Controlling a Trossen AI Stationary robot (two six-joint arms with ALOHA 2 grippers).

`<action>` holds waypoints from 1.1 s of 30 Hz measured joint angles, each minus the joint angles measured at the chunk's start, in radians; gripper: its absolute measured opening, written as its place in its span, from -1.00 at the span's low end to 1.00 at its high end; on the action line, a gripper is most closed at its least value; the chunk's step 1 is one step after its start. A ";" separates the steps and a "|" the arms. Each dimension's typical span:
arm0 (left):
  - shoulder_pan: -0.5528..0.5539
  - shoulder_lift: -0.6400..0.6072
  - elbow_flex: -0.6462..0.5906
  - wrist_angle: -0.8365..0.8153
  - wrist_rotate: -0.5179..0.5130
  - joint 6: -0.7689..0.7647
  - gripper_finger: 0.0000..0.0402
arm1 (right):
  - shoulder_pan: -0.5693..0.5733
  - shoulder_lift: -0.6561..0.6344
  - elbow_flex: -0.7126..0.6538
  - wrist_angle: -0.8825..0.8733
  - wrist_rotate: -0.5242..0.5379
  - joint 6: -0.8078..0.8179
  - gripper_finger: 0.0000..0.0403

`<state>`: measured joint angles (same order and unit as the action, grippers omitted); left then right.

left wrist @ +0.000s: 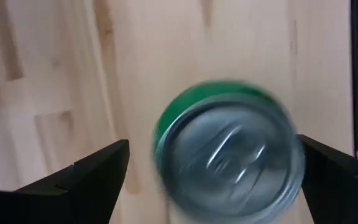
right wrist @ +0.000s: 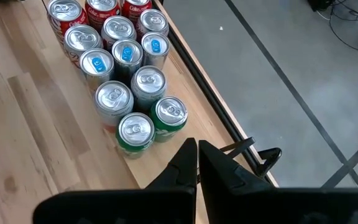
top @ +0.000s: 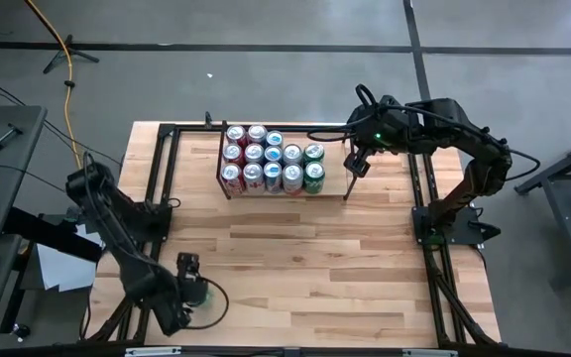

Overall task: Place canned beverage on shelf
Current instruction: Put the green soda can on the shelf aligned with the other green soda cans

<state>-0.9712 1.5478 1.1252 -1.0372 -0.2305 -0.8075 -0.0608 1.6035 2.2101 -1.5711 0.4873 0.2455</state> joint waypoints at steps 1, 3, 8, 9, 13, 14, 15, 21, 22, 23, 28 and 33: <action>0.002 0.013 0.000 0.019 0.004 0.003 0.82 | 0.000 0.000 0.000 0.000 0.000 0.000 -1.00; 0.002 0.033 0.000 0.046 0.008 0.006 0.82 | 0.000 0.000 0.000 0.000 -0.001 0.000 -1.00; 0.012 0.081 0.000 0.096 0.021 -0.003 0.79 | 0.000 0.000 0.000 0.000 -0.032 0.008 -1.00; 0.016 0.088 0.000 0.106 0.027 -0.003 0.76 | 0.000 0.000 0.000 0.000 -0.036 0.008 -1.00; 0.028 0.103 0.000 0.116 0.037 -0.010 0.54 | 0.004 0.000 0.000 0.000 -0.038 0.008 -1.00; 0.031 0.103 0.000 0.109 0.037 -0.011 0.46 | 0.004 0.000 0.000 0.000 -0.038 0.008 -1.00; 0.036 0.103 0.000 0.105 0.037 -0.011 0.36 | 0.004 0.000 0.000 0.000 -0.038 0.007 -1.00; 0.060 0.098 0.000 0.062 0.053 0.003 0.19 | 0.005 -0.024 0.000 0.000 -0.043 -0.005 -1.00; 0.068 0.091 0.000 0.055 0.068 0.011 0.19 | 0.005 -0.030 0.000 0.000 -0.056 -0.009 -1.00; 0.077 0.081 -0.001 0.048 0.079 0.023 0.19 | 0.005 -0.035 0.000 0.000 -0.073 -0.010 -1.00; 0.169 -0.036 0.061 -0.011 0.024 0.114 0.19 | 0.007 -0.069 0.000 0.000 -0.201 -0.028 -1.00; 0.330 -0.182 0.173 -0.027 -0.147 0.272 0.19 | 0.053 -0.110 -0.094 0.044 -0.263 -0.054 -1.00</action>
<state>-0.6412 1.3655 1.2981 -1.0644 -0.3772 -0.5352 -0.0075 1.4936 2.1164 -1.5267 0.2247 0.1915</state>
